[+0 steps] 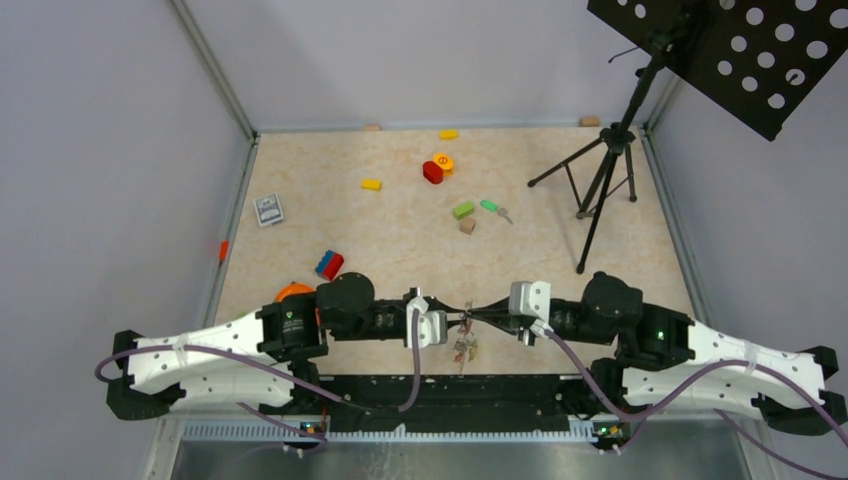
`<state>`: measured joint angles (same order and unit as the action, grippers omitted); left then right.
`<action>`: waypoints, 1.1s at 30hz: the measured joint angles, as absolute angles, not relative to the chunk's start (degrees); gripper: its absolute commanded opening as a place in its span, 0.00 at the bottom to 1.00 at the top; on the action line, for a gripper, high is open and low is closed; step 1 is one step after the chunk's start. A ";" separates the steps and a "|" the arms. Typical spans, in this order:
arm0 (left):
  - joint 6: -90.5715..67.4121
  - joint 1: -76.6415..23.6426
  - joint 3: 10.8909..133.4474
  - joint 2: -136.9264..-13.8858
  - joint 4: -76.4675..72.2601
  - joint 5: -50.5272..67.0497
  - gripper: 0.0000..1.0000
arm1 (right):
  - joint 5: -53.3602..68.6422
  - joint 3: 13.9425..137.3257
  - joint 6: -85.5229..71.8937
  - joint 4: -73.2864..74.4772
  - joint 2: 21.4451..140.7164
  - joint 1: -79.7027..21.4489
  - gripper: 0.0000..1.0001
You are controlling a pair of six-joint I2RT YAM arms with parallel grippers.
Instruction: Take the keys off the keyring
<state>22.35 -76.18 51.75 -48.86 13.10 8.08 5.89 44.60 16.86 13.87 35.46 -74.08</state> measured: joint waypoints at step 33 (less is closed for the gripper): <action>20.88 -76.16 49.45 -48.90 11.07 7.77 0.00 | 7.75 41.76 16.16 9.19 32.75 -74.08 0.00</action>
<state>20.88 -76.16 49.45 -48.90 11.07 7.77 7.75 41.76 16.16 9.19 32.75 -74.08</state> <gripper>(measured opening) 0.005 0.007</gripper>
